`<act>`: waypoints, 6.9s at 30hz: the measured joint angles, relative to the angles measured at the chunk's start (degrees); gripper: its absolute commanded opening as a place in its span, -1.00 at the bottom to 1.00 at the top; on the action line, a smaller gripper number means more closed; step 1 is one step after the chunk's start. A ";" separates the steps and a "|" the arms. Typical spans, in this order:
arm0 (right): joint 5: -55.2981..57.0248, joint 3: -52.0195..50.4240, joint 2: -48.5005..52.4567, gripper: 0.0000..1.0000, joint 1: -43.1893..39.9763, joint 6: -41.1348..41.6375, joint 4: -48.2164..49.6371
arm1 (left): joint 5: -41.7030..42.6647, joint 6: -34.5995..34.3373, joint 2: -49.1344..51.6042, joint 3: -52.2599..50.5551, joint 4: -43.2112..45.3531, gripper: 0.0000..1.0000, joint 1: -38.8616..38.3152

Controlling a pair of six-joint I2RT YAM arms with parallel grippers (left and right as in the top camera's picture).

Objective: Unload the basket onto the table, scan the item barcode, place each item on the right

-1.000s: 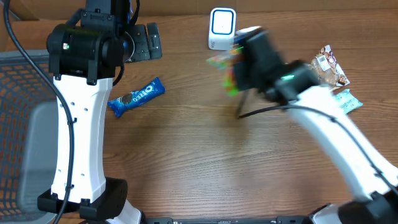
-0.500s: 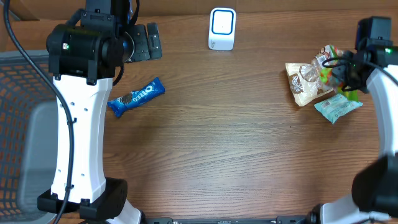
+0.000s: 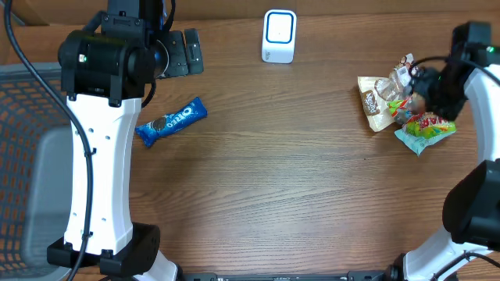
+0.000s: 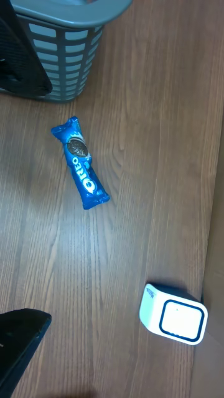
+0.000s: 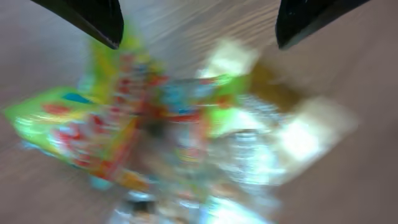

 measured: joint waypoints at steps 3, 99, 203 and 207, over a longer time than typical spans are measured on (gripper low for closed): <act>-9.25 4.46 -0.15 0.57 1.62 -1.44 2.12 | 0.00 0.00 0.00 0.00 0.02 1.00 0.00; -3.61 21.40 44.39 0.86 58.73 -12.68 66.07 | 0.02 0.00 0.00 0.02 0.00 1.00 0.00; -20.11 33.24 32.65 0.52 37.90 -35.26 -10.64 | 0.02 0.00 0.00 0.00 0.00 0.99 0.00; -17.79 26.60 32.70 0.05 38.99 -35.47 -9.20 | 0.02 0.00 0.00 0.02 0.00 1.00 0.00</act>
